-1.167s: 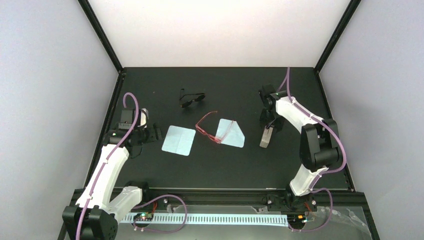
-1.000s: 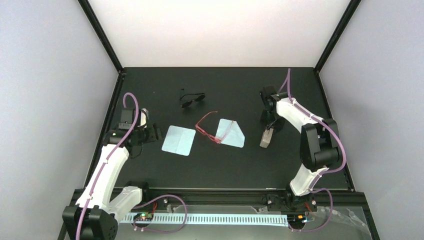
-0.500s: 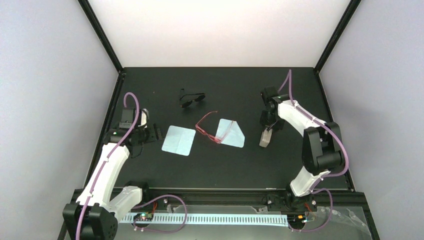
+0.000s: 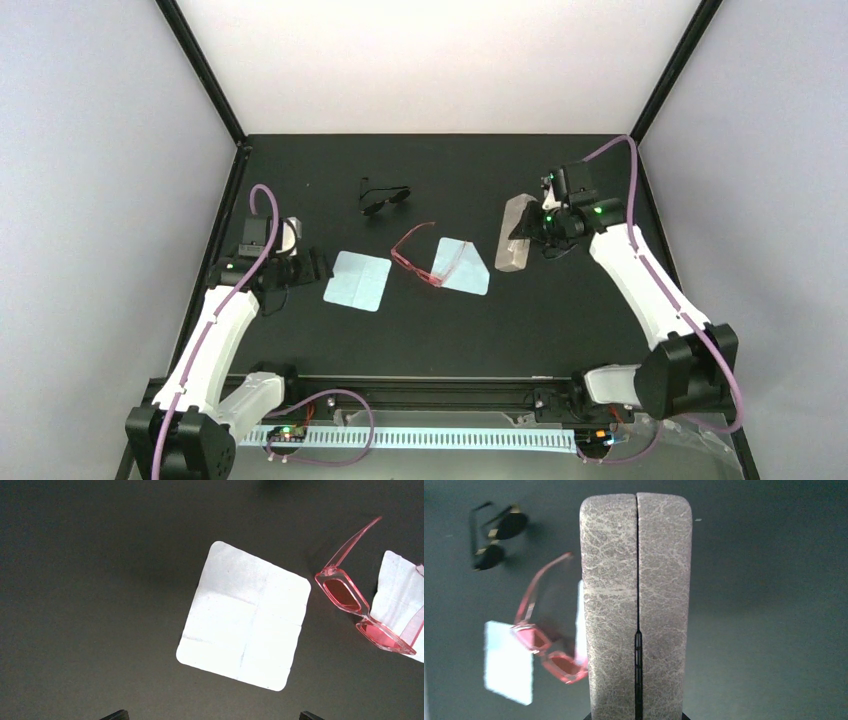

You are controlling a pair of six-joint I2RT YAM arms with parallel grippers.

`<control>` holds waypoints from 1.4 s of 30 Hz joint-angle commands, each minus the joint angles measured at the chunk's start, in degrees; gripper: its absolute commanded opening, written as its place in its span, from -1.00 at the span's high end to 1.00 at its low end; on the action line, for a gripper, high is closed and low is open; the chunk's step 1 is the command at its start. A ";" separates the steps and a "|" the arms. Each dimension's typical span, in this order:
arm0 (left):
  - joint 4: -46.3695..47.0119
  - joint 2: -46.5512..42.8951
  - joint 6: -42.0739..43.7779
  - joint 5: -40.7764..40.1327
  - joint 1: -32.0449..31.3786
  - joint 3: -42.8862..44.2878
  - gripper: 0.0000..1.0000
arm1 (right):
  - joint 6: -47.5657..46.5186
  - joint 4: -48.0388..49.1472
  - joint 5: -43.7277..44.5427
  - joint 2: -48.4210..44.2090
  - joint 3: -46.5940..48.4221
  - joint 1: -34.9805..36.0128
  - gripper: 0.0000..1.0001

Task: Organize the sunglasses
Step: Open the sunglasses case at the center of the board.

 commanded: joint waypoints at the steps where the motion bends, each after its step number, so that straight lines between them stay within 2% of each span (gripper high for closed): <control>1: 0.87 0.60 0.89 3.21 -0.28 2.44 -0.79 | 1.92 5.13 -11.91 -5.43 -0.99 -0.25 0.48; 8: 1.47 -0.63 1.58 3.65 -0.29 2.18 -0.85 | 5.57 14.48 -27.52 -11.78 -5.64 -0.18 0.47; 16: 3.32 -2.45 1.84 4.85 -0.29 2.35 -0.95 | 6.88 22.29 -40.30 -12.42 -5.27 2.10 0.49; 18: 3.90 -3.56 1.51 8.86 -0.25 3.23 -0.98 | 7.61 24.30 -42.66 -12.22 -4.81 3.43 0.51; 20: 4.89 -4.72 1.68 17.04 -0.28 4.49 -0.97 | 7.64 25.14 -44.23 -11.75 -3.52 4.70 0.54; 24: 9.30 -6.09 -2.87 31.89 -0.28 6.69 -0.98 | 10.83 30.00 -48.28 -11.36 -1.74 6.55 0.56; 27: 13.05 -5.82 -6.93 39.27 -0.29 8.37 -0.97 | 11.08 30.31 -49.48 -10.91 1.30 7.47 0.64; 32: 18.62 -5.33 -14.72 46.10 -0.50 11.31 -0.95 | 9.75 28.37 -50.61 -9.34 5.47 9.78 0.69; 37: 27.89 -5.87 -22.22 51.08 -2.34 12.87 -0.92 | 8.45 26.91 -51.31 -6.33 8.63 15.29 0.70; 42: 30.80 -6.04 -22.52 52.87 -5.88 17.22 -0.87 | 7.79 27.49 -51.56 -3.60 10.74 19.77 0.76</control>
